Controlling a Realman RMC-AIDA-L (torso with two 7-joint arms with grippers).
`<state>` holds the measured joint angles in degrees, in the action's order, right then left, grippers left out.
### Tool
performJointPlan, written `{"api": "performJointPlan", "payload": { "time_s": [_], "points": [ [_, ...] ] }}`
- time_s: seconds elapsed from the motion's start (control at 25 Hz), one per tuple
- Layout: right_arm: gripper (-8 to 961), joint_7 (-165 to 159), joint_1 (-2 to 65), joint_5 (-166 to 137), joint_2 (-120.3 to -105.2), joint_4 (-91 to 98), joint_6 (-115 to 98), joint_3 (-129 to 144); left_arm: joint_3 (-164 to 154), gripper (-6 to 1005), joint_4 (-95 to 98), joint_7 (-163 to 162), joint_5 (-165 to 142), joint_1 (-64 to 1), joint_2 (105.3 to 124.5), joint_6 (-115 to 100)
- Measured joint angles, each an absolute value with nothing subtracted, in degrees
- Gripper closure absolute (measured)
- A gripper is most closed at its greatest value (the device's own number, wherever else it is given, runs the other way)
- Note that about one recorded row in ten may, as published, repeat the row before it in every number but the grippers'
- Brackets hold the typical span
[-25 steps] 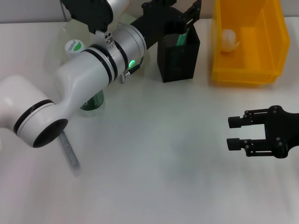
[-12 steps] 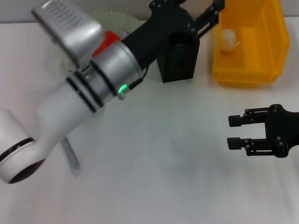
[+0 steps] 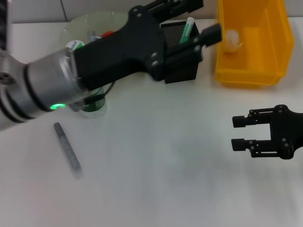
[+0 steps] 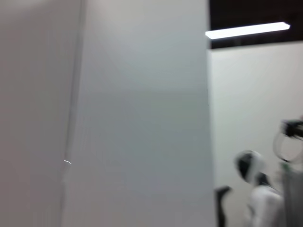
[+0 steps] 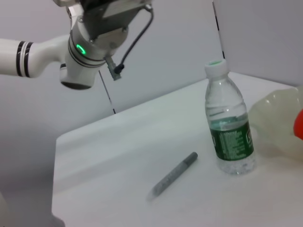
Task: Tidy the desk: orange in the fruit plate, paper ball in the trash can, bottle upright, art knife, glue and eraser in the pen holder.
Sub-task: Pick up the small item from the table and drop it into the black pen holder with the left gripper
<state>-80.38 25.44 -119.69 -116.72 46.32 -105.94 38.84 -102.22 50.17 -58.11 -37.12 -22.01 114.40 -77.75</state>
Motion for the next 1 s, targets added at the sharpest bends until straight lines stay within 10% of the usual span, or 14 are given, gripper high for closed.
{"api": "performJointPlan", "payload": {
  "time_s": [1.0],
  "points": [
    [331,-85.7,27.2,-114.7,-115.68,42.6,-105.7,29.3,-70.0,212,79.0,-70.3,-111.0,-37.2,113.18,-107.6]
  ]
}}
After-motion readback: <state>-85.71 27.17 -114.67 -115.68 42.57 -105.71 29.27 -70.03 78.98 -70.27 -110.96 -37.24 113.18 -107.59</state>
